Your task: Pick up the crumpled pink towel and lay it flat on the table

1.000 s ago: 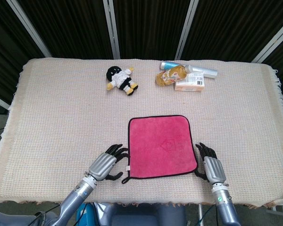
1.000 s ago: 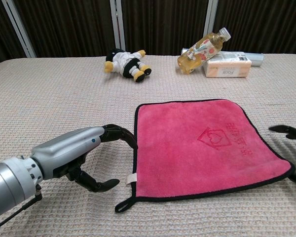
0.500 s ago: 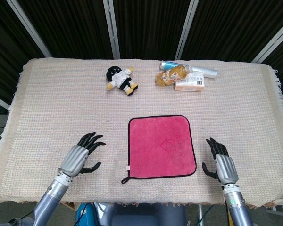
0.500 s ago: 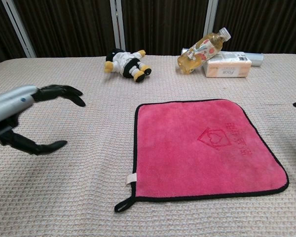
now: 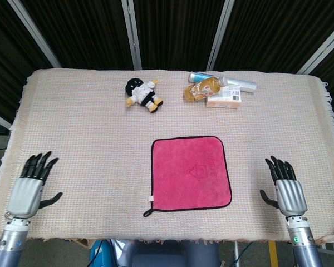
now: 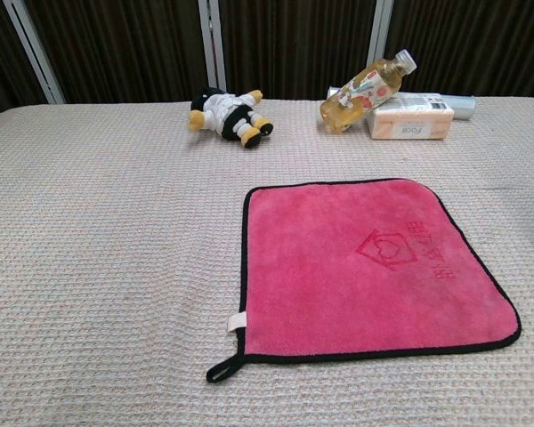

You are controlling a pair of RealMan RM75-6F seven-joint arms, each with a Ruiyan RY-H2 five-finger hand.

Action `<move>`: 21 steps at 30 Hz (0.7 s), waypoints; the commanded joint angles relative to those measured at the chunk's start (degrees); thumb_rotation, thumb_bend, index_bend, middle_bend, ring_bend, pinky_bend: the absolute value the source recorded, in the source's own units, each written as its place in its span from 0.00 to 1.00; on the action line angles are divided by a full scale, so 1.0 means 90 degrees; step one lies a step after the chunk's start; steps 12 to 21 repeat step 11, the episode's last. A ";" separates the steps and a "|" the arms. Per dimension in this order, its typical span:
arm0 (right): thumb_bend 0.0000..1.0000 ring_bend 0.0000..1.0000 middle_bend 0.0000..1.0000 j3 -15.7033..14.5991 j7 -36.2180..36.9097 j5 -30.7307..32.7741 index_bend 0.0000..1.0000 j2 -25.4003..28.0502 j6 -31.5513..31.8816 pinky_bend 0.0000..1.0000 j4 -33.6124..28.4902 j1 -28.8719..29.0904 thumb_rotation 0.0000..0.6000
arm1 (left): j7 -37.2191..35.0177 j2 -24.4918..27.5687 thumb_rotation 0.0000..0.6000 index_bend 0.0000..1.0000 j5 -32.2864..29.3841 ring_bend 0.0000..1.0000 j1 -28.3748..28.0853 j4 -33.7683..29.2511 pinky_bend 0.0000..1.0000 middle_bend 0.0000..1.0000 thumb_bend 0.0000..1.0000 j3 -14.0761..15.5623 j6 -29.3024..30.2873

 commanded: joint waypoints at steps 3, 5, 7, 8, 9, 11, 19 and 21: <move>0.30 0.00 0.00 0.0038 0.0027 -0.0141 0.00 -0.0039 0.0289 0.00 0.0158 -0.0134 1.00 | -0.0550 0.0288 1.00 0.09 -0.0104 0.00 0.0567 0.0510 0.00 0.00 0.13 0.0037 0.0541; 0.30 0.00 0.00 0.0069 0.0141 -0.0230 0.00 -0.0013 0.0435 0.00 0.0179 -0.0176 1.00 | -0.0857 0.0389 1.00 0.08 -0.0074 0.00 0.0680 0.0606 0.00 0.00 0.13 0.0042 0.0630; 0.30 0.00 0.00 0.0099 0.0240 -0.0276 0.00 0.0047 0.0531 0.00 0.0174 -0.0208 1.00 | -0.1075 0.0445 1.00 0.07 -0.0075 0.00 0.0745 0.0690 0.00 0.00 0.12 0.0031 0.0656; 0.29 0.00 0.00 0.0107 0.0287 -0.0292 0.00 0.0078 0.0557 0.00 0.0169 -0.0220 1.00 | -0.1168 0.0462 1.00 0.06 -0.0081 0.00 0.0767 0.0747 0.00 0.00 0.12 0.0019 0.0652; 0.29 0.00 0.00 0.0119 0.0355 -0.0311 0.00 0.0137 0.0593 0.00 0.0169 -0.0240 1.00 | -0.1271 0.0479 1.00 0.06 -0.0113 0.00 0.0788 0.0851 0.00 0.00 0.11 -0.0010 0.0621; 0.28 0.00 0.00 0.0137 0.0406 -0.0299 0.00 0.0216 0.0614 0.00 0.0184 -0.0267 1.00 | -0.1396 0.0492 1.00 0.06 -0.0195 0.00 0.0797 0.0963 0.00 0.00 0.10 -0.0079 0.0553; 0.28 0.00 0.00 0.0137 0.0406 -0.0299 0.00 0.0216 0.0614 0.00 0.0184 -0.0267 1.00 | -0.1396 0.0492 1.00 0.06 -0.0195 0.00 0.0797 0.0963 0.00 0.00 0.10 -0.0079 0.0553; 0.28 0.00 0.00 0.0137 0.0406 -0.0299 0.00 0.0216 0.0614 0.00 0.0184 -0.0267 1.00 | -0.1396 0.0492 1.00 0.06 -0.0195 0.00 0.0797 0.0963 0.00 0.00 0.10 -0.0079 0.0553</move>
